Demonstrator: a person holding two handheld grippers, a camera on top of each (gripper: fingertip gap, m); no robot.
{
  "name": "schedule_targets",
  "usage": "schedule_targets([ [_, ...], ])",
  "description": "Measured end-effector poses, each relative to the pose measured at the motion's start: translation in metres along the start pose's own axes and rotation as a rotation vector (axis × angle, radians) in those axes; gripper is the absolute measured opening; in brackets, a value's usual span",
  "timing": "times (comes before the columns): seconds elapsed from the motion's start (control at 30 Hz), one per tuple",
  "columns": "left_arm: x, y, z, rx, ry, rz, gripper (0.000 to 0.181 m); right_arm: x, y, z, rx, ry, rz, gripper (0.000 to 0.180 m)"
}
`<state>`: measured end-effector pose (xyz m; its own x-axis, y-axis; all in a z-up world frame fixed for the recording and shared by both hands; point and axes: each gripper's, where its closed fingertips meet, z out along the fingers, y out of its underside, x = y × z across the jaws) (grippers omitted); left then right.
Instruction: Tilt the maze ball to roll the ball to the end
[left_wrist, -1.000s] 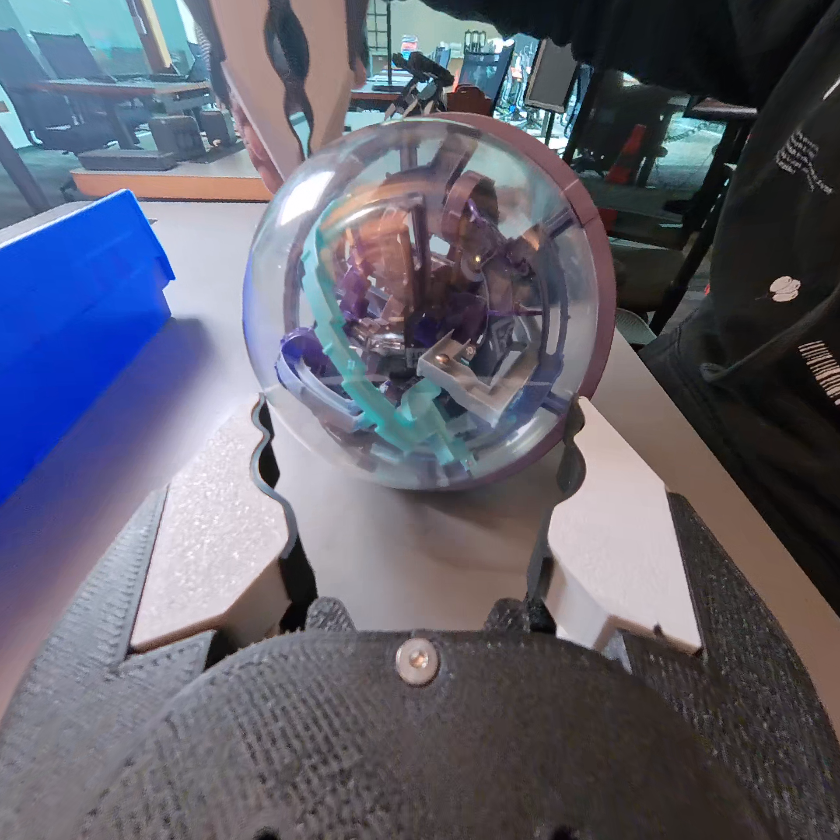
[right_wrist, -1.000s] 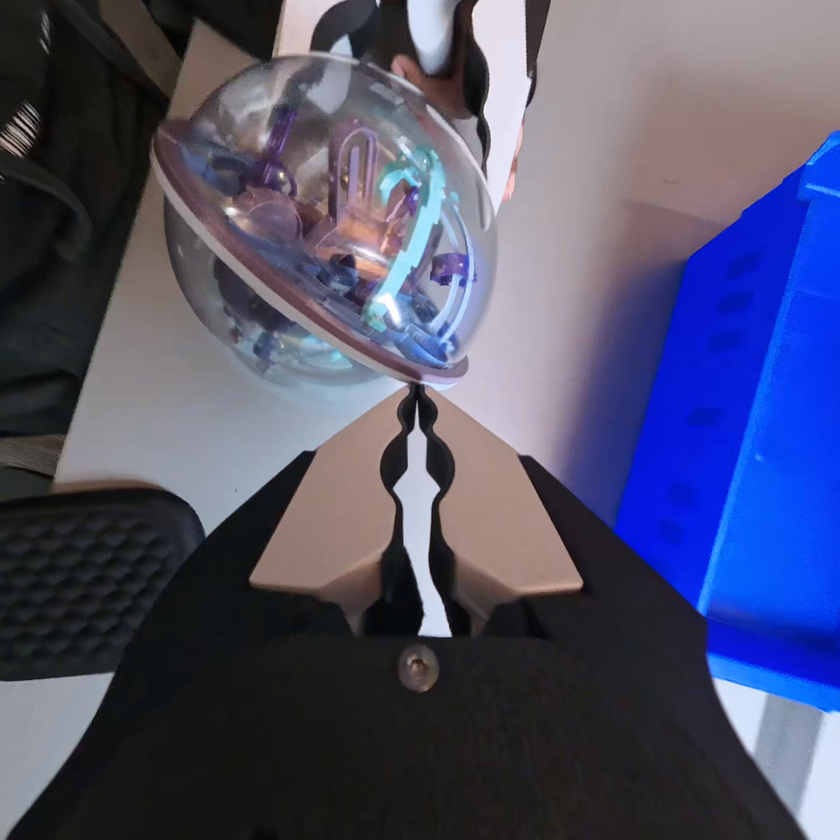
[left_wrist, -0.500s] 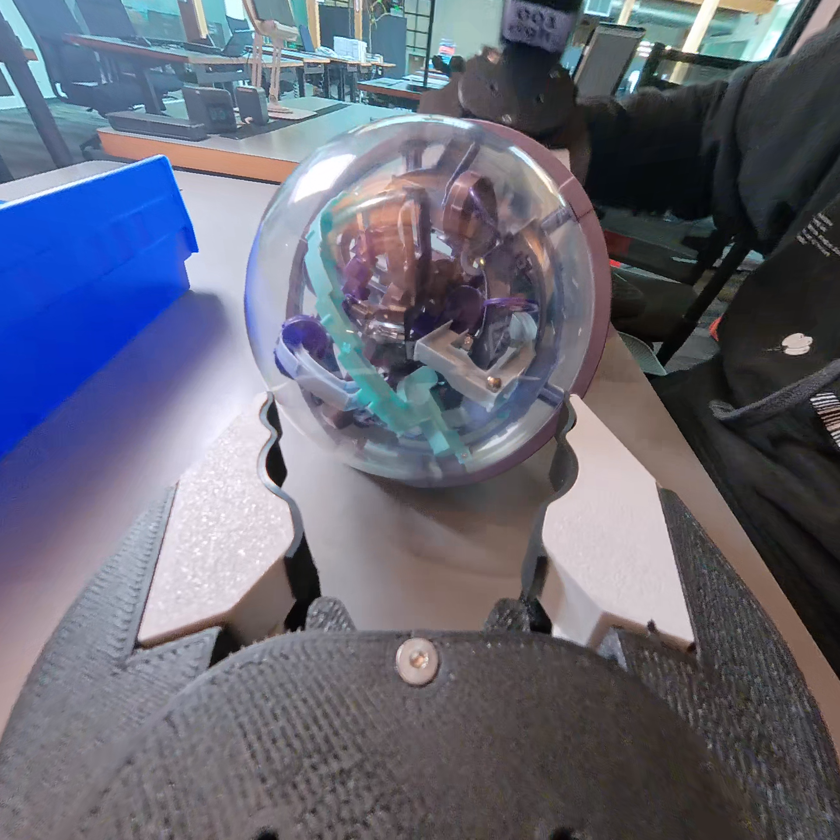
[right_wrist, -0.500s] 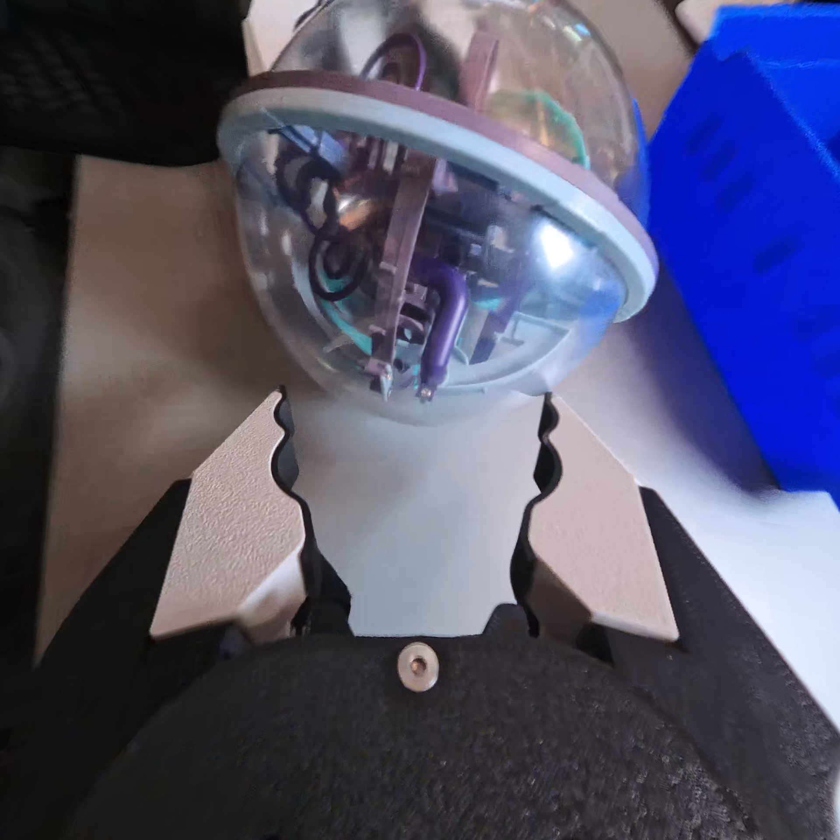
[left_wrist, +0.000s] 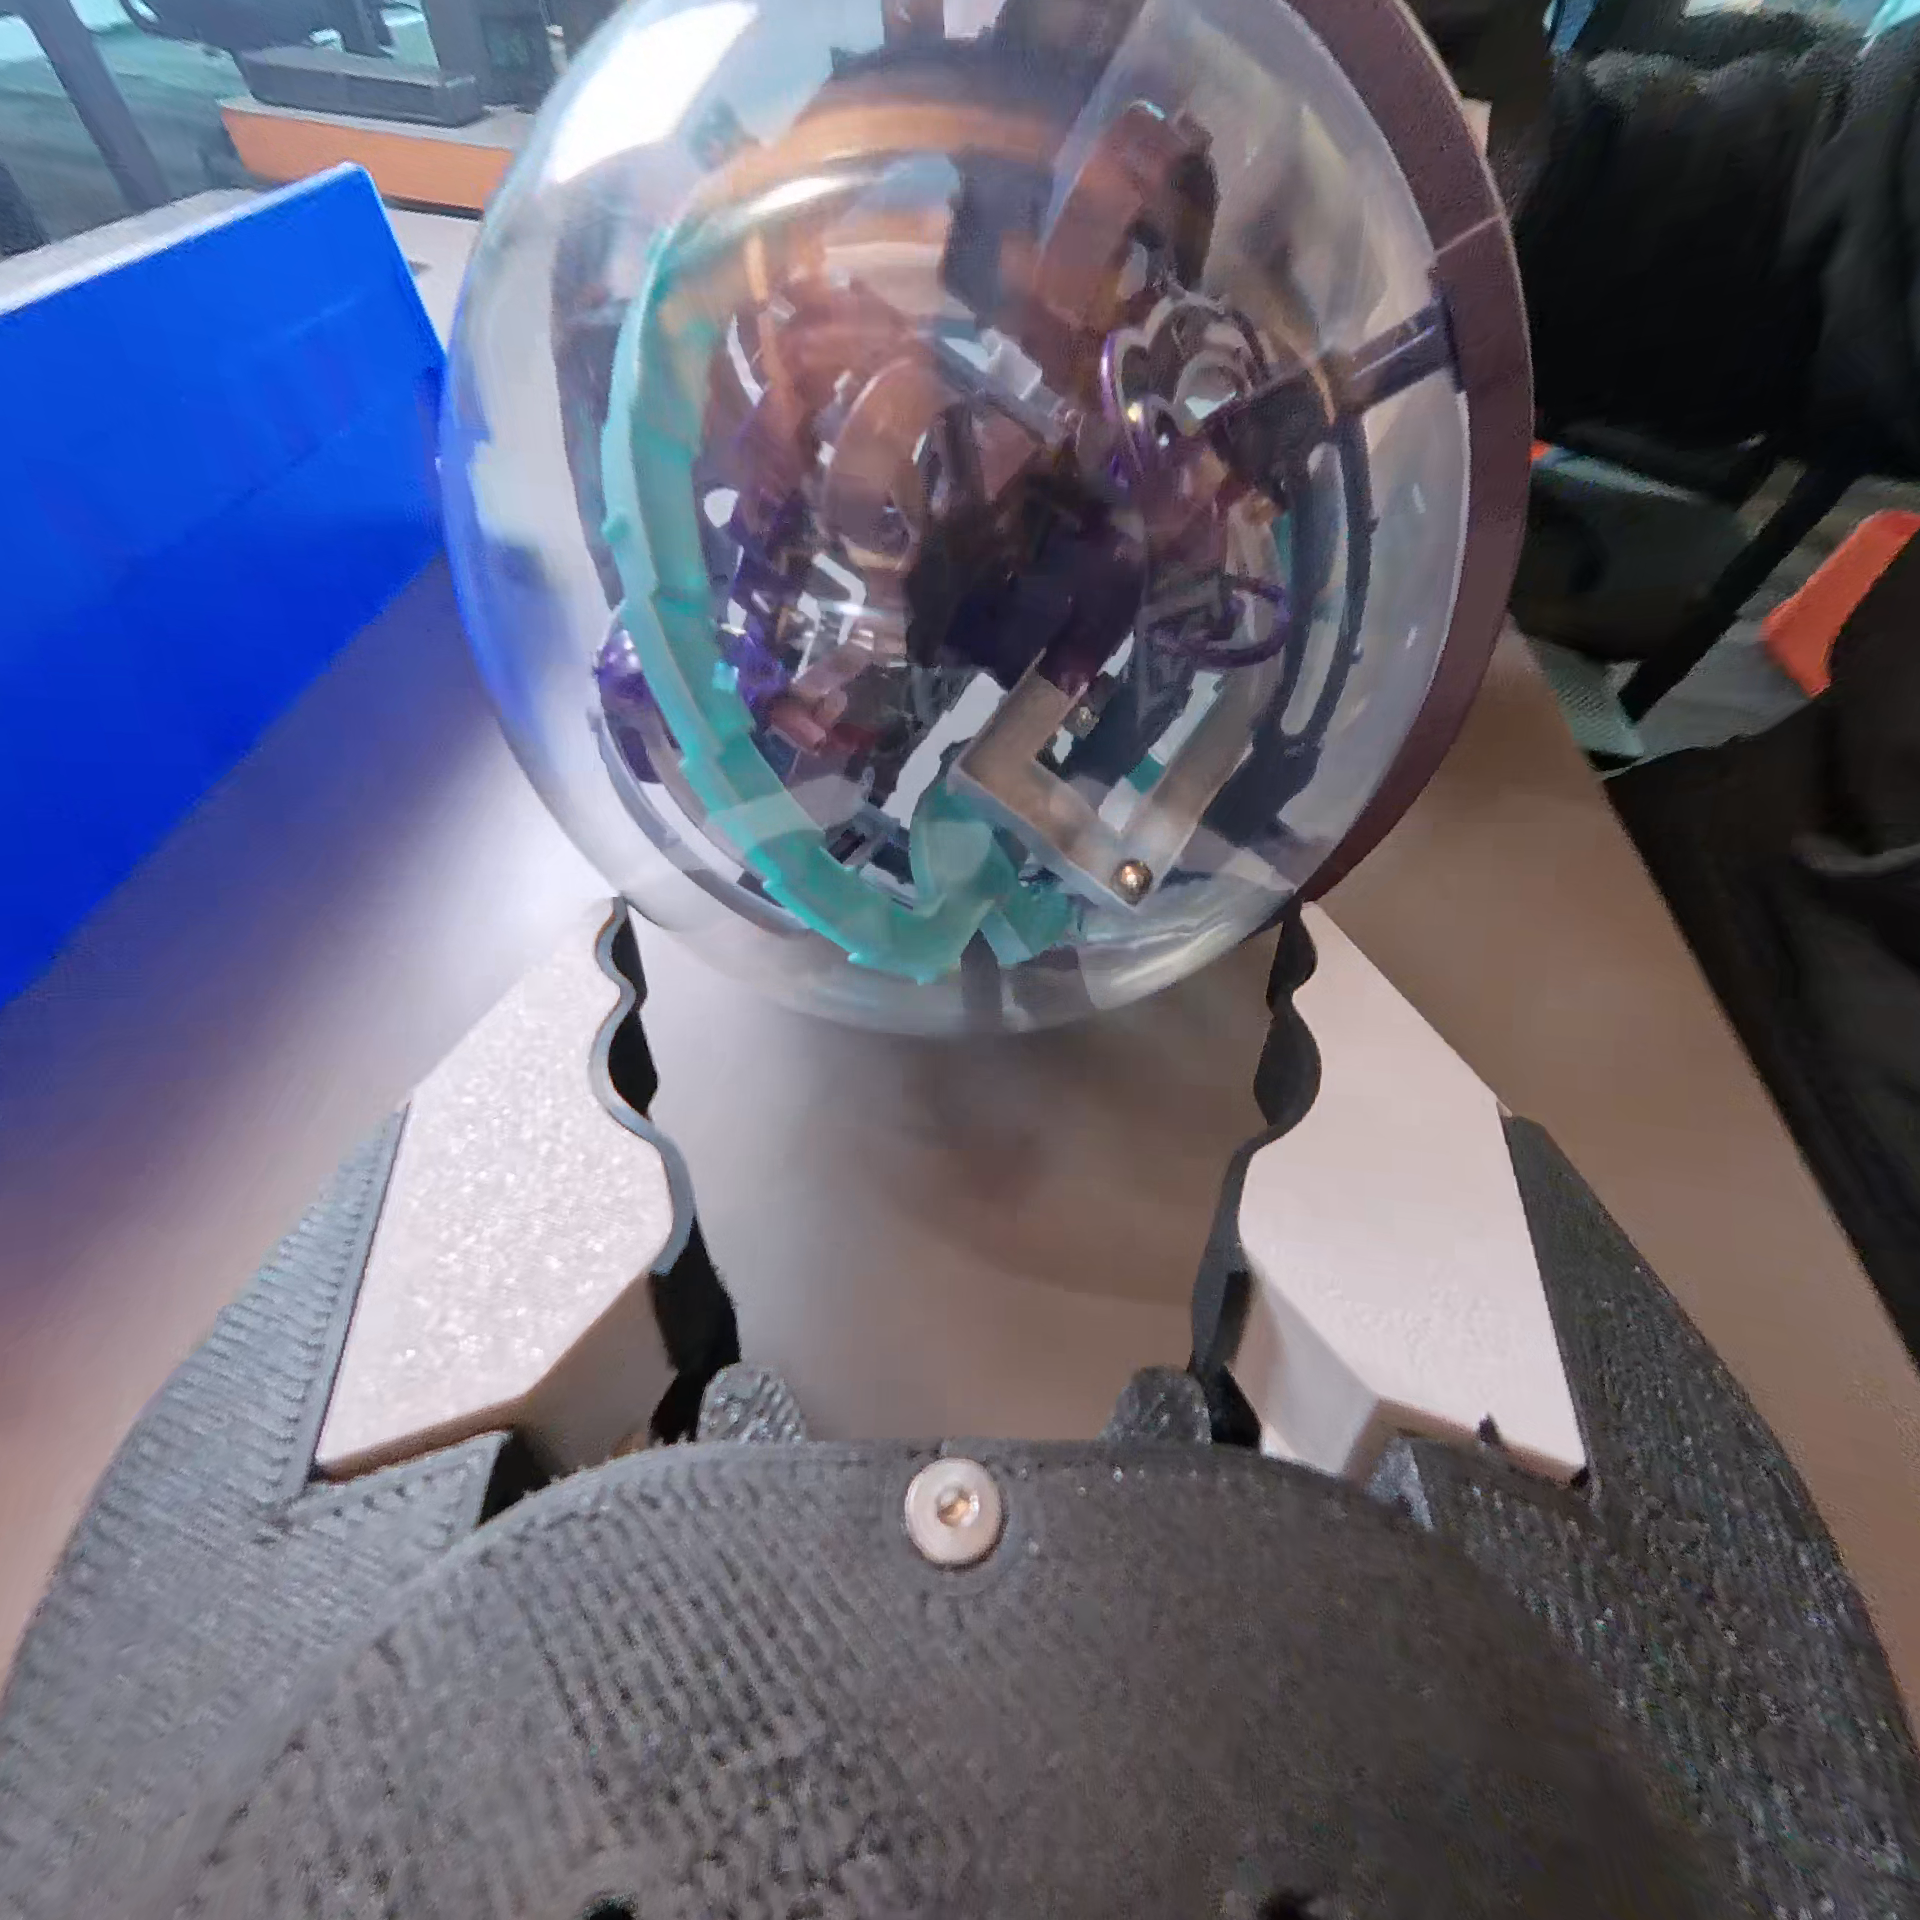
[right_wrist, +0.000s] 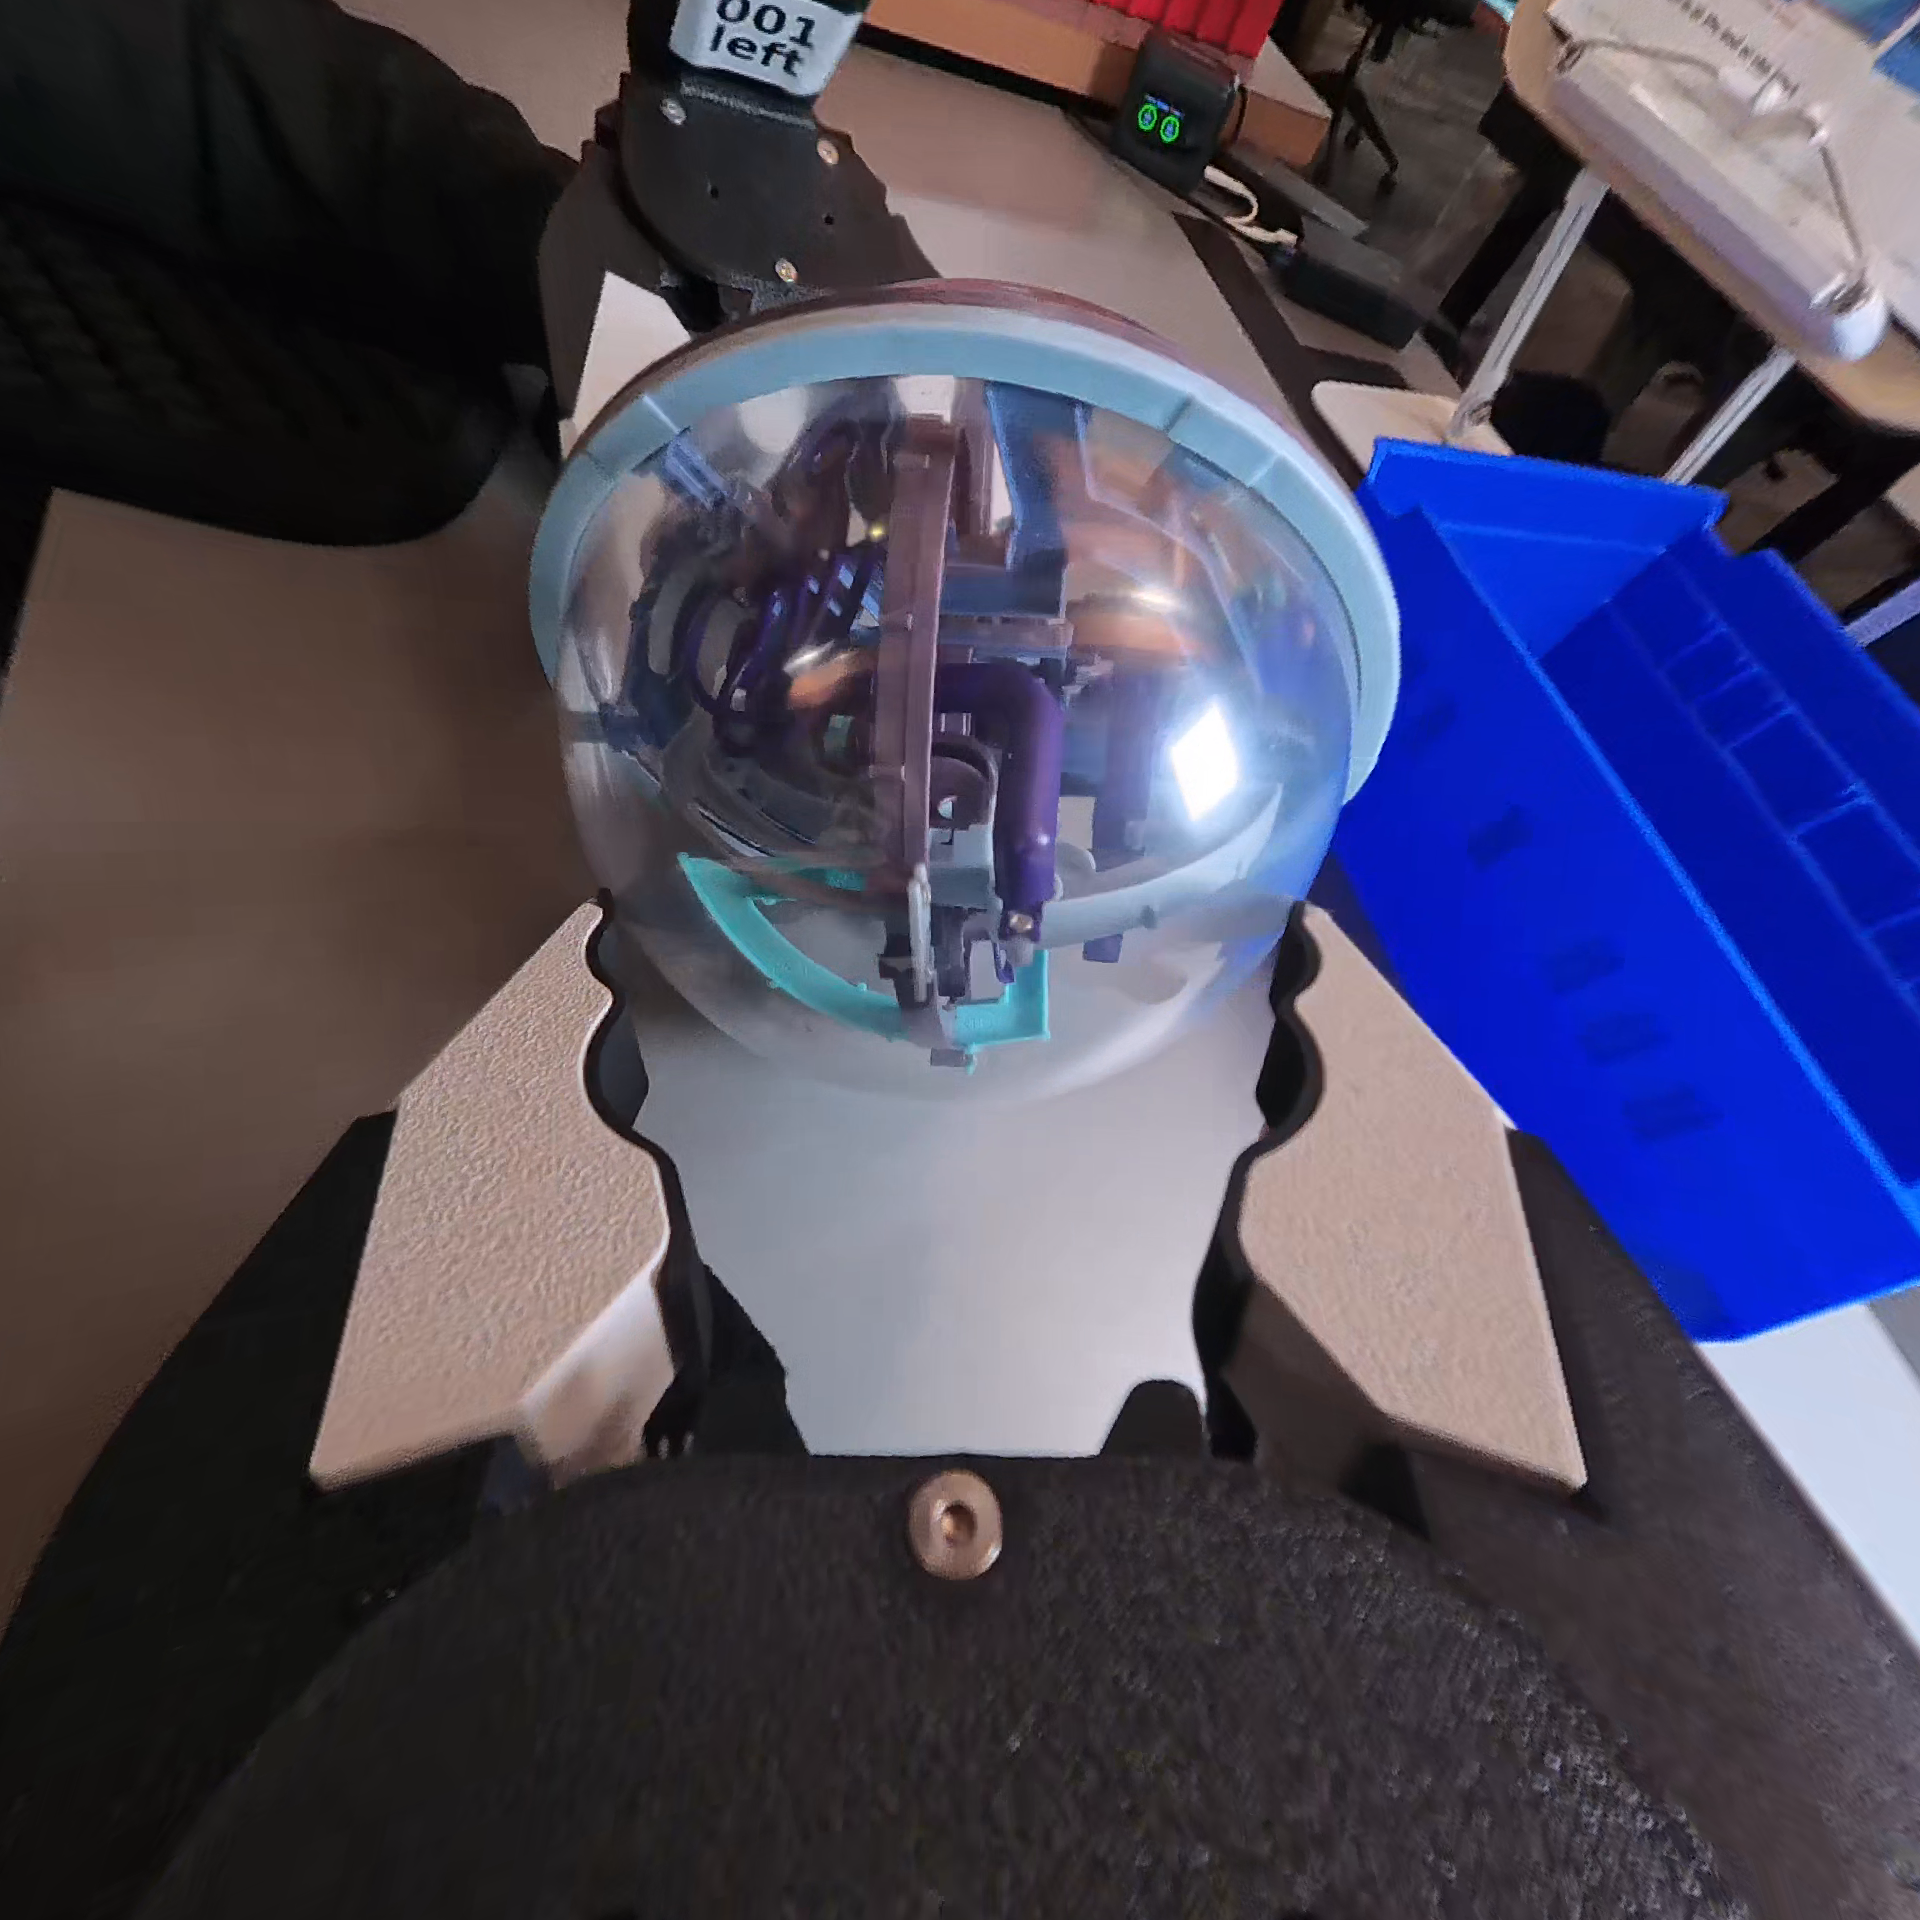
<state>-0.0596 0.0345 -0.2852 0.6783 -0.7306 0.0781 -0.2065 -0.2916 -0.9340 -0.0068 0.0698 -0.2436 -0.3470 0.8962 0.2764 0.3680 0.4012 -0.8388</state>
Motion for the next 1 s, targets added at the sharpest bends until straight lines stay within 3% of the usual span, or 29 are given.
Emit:
schedule_targets([
  [0.2, -0.010, -0.025, -0.014, 0.098, -0.139, 0.167, 0.119, 0.010, -0.018, 0.005, 0.128, 0.127, -0.136, 0.129],
  [0.5, -0.010, -0.070, -0.041, 0.202, -0.192, 0.303, 0.118, 0.022, -0.060, -0.003, 0.299, 0.207, -0.217, 0.133],
  [1.0, -0.005, -0.099, -0.065, 0.203, -0.157, 0.274, 0.118, 0.024, -0.068, 0.003, 0.348, 0.170, 0.030, 0.132],
])
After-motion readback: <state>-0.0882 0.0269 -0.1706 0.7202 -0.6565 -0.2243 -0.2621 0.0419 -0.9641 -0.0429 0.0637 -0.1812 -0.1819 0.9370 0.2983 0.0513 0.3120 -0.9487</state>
